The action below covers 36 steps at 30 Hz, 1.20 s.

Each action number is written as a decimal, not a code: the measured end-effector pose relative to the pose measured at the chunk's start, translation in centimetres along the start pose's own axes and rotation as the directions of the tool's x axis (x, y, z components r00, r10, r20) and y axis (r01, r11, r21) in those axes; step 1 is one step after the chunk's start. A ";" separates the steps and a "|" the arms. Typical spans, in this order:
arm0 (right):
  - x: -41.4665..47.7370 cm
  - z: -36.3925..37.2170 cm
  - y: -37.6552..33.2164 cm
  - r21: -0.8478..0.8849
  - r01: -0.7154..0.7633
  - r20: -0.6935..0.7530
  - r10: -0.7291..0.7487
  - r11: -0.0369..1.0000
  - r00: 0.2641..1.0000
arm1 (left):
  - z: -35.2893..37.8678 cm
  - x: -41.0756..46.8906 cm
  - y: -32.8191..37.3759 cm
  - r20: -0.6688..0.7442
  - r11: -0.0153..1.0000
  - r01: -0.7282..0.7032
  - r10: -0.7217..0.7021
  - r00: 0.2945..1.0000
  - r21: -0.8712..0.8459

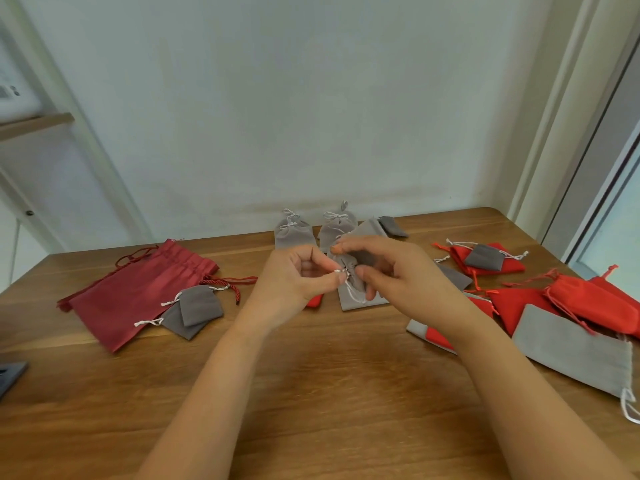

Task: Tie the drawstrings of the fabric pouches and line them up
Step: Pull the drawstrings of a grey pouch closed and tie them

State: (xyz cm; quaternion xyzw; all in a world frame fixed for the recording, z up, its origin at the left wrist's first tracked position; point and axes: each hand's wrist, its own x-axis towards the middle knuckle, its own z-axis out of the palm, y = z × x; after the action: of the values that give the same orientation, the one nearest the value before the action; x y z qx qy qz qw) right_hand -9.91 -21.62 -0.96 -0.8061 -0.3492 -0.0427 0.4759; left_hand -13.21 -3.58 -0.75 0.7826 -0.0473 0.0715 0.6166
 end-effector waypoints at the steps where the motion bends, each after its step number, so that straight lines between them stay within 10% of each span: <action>1: 0.0 0.0 0.0 -0.017 -0.006 0.029 0.007 1.000 1.000 | 0.0 0.0 0.1 0.024 1.000 -0.008 0.008 1.000 0.002; 26: 0.2 -0.5 0.3 0.090 -0.191 0.011 0.191 0.977 0.982 | 2.9 -1.4 0.4 -0.114 0.984 -0.127 0.141 0.983 0.123; 36: 0.3 0.2 0.7 0.033 -0.220 0.000 0.220 0.975 0.975 | 1.9 -0.9 0.4 0.044 0.765 -0.314 0.351 0.935 0.562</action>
State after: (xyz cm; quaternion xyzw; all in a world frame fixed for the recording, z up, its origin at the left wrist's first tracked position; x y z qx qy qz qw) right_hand -9.35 -21.50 -1.46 -0.8319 -0.2575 0.0144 0.4913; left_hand -14.03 -5.51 -0.90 0.9050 -0.1425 0.2151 0.3383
